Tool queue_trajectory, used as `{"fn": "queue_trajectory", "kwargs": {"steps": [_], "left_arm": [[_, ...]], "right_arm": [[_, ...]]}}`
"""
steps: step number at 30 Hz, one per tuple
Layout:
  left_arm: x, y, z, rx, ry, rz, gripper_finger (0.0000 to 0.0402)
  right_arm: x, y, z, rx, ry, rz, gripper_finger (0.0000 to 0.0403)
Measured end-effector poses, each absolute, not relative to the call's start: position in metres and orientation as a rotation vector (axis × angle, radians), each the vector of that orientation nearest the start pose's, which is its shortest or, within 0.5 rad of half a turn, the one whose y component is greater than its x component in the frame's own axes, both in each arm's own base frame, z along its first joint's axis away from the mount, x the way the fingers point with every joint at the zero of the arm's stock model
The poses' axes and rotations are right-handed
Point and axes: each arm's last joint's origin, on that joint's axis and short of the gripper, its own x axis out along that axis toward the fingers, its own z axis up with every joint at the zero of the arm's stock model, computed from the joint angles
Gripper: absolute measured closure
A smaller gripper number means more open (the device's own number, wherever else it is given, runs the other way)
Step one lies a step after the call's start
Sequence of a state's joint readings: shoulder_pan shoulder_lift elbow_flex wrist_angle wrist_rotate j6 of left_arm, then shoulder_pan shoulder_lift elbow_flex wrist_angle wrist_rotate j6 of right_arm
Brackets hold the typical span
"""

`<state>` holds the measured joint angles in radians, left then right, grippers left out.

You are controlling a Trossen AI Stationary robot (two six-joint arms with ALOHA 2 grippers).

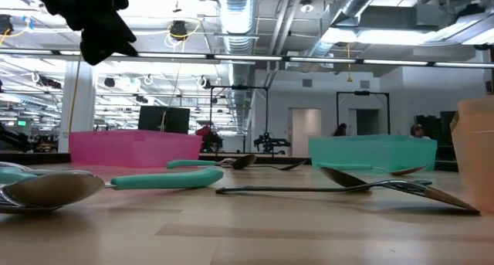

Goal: Sort silverware by color (type)
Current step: Put the blue spoon into the blue bin

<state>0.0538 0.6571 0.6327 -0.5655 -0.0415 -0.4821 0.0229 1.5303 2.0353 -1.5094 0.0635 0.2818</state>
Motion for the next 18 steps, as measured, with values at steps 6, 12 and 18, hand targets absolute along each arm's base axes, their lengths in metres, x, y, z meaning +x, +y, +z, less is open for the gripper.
{"fn": "queue_trajectory", "kwargs": {"steps": [6, 12, 18], "left_arm": [[0.146, 0.0, 0.259, -0.401, 0.641, 0.065, 0.0279], [0.155, -0.01, 0.251, -0.286, 0.716, -0.05, 0.0279], [0.162, -0.02, 0.247, -0.266, 0.744, -0.131, 0.0279]], "right_arm": [[0.235, 0.04, 0.415, 0.271, 1.188, -0.191, 0.0243], [0.234, 0.081, 0.375, 0.224, 1.237, -0.18, 0.0243], [0.254, 0.113, 0.34, 0.164, 1.181, -0.066, 0.0243]]}}
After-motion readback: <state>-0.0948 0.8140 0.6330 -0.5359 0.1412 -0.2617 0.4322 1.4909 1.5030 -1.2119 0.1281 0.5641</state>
